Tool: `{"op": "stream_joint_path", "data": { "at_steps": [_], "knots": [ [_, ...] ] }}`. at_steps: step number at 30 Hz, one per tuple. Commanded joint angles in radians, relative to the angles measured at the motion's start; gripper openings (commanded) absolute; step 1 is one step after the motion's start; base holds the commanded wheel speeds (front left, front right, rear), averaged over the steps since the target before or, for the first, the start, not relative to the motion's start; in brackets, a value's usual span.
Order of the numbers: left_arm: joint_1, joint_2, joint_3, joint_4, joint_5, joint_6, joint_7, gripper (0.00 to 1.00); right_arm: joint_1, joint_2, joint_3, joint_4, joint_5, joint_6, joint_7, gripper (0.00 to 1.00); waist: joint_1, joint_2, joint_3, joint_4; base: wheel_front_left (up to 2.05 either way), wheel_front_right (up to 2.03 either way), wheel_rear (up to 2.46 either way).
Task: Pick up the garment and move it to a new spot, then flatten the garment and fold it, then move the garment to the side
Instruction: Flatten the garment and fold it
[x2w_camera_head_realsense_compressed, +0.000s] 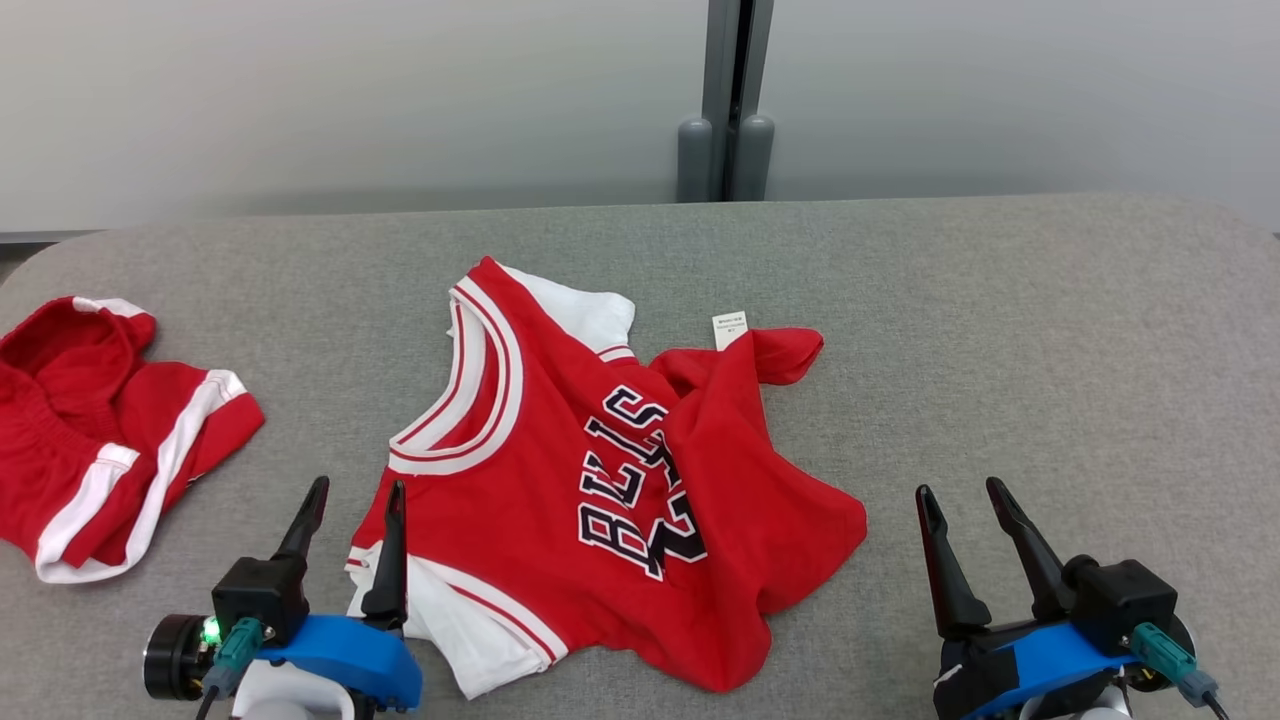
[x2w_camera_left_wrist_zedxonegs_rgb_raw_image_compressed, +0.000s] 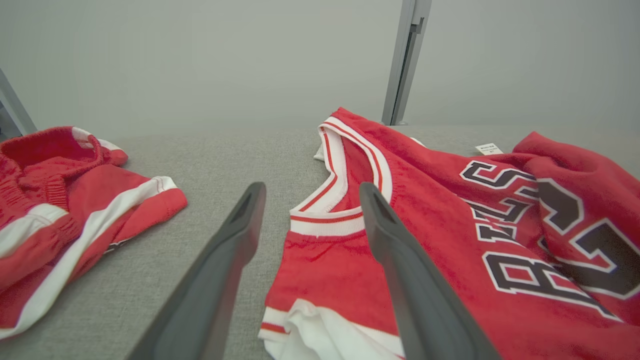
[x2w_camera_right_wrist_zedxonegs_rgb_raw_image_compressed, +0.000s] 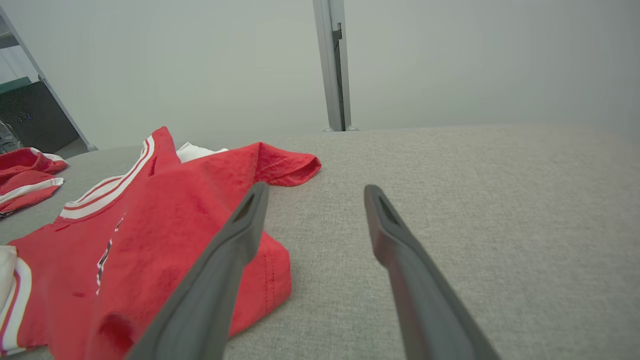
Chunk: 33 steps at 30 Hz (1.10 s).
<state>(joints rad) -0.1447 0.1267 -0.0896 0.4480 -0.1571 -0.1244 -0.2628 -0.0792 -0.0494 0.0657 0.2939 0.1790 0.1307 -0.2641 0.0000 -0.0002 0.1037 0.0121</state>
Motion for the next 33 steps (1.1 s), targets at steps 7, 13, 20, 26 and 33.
{"op": "stream_joint_path", "data": {
  "at_steps": [7,13,20,26,33],
  "knots": [
    [0.004,-0.008,-0.012,0.092,-0.003,-0.009,-0.003,1.0,-0.004,-0.002,-0.004,0.002,0.016,0.0,-0.001,1.0,0.0,0.0002,0.02,-0.021,0.0,0.0,0.0],
    [0.001,-0.013,-0.012,0.163,-0.014,-0.006,-0.003,1.0,-0.01,-0.002,-0.005,0.003,0.018,0.0,-0.001,1.0,0.0,0.0002,0.032,-0.033,0.0,0.0,0.0],
    [-0.009,-0.021,-0.031,0.218,-0.035,-0.006,-0.003,0.0,-0.009,-0.002,-0.01,0.003,0.018,0.0,-0.001,1.0,0.0,0.0002,0.03,-0.034,0.0,0.0,0.0],
    [-0.027,-0.017,-0.053,0.279,-0.042,-0.006,-0.003,0.0,0.0,-0.002,-0.009,0.01,0.017,0.0,-0.001,1.0,0.0,0.0002,0.016,-0.016,0.0,0.0,0.0],
    [0.007,-0.023,-0.055,0.179,-0.046,-0.006,-0.003,0.0,0.018,-0.002,-0.017,0.007,0.018,0.0,-0.001,1.0,0.0,0.0002,-0.009,0.017,0.0,0.0,0.0]
  ]
}}
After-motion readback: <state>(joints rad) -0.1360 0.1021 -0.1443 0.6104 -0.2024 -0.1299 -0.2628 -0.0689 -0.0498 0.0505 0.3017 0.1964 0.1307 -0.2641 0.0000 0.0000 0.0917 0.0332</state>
